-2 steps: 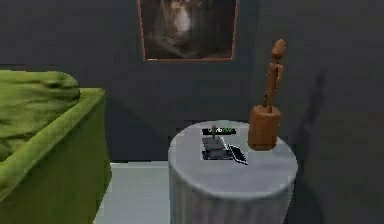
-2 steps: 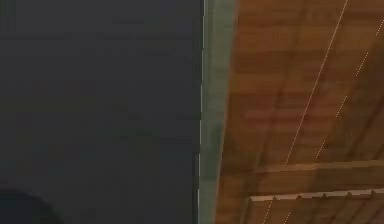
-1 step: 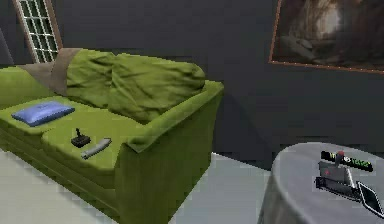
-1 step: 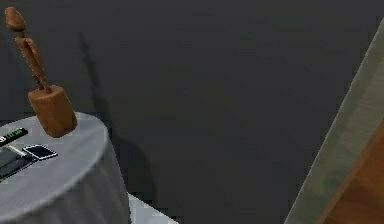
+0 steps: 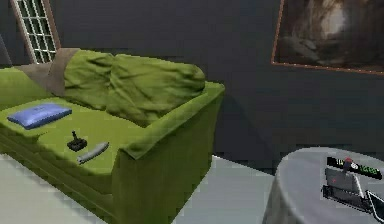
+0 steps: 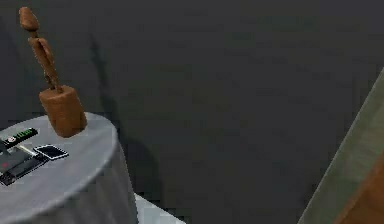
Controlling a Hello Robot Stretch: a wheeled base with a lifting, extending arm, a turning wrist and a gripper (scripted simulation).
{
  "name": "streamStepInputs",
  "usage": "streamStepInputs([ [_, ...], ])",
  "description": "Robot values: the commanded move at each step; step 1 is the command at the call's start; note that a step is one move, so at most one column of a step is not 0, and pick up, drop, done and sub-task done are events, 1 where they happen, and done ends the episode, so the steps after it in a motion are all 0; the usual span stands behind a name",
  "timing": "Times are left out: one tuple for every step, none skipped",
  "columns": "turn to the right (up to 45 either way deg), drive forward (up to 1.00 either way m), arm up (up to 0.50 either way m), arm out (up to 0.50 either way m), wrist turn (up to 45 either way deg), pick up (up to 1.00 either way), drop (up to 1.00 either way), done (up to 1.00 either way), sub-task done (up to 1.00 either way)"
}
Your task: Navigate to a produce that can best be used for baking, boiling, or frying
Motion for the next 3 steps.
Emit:
streamStepInputs([
  [-45.0,0.00,0.00,0.00,0.0,0.00,0.00,0.00,0.00],
  [-9.0,0.00,0.00,0.00,0.0,0.00,0.00,0.00,0.00],
  [0.0,1.00,0.00,0.00,0.0,0.00,0.00,0.00,0.00],
])
